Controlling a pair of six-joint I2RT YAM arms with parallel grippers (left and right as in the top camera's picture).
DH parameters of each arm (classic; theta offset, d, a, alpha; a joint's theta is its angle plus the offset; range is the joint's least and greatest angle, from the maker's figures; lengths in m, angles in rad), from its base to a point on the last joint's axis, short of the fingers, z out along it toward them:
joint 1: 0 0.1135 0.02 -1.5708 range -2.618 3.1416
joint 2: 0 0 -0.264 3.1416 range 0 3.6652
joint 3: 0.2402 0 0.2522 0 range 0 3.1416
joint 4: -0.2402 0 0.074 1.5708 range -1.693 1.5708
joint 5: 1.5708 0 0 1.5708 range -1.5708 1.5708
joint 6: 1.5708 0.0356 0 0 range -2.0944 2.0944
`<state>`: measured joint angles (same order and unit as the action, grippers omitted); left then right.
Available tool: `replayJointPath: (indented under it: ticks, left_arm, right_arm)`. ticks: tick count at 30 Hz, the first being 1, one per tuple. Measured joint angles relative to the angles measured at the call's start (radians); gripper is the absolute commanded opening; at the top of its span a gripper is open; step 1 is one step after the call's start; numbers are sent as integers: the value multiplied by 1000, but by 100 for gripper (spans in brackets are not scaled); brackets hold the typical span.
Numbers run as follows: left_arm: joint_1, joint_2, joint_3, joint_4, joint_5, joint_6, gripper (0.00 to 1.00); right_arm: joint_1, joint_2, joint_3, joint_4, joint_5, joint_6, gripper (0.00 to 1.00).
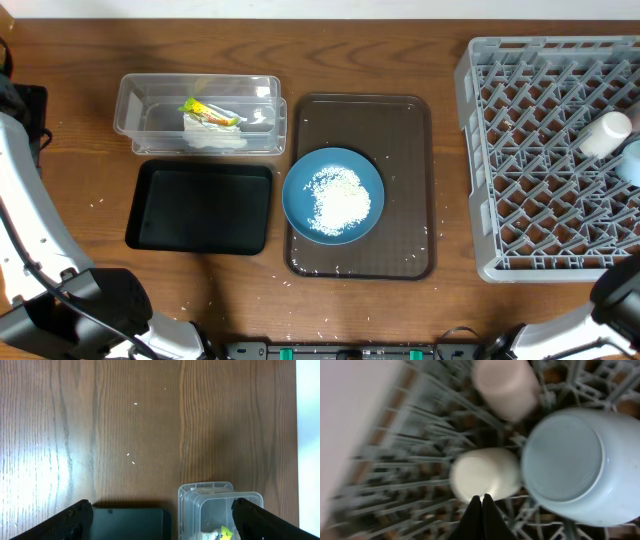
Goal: Sort waste into correct bins and load items into the dishwasher rack
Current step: 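Settle the bowl beside the cups and open the right gripper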
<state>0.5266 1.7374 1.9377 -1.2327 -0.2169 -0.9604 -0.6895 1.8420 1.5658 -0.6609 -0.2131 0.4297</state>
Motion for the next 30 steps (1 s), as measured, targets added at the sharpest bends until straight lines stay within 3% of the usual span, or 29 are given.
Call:
replayJointPath:
  ticks: [8,30]
  left_arm:
    - [0,0,0,0,0,0,92]
    - [0,0,0,0,0,0,92]
  right_arm:
    - [-5,69,-2,-49,166,3,1]
    - [-119,66,-2,-135,309,11,1]
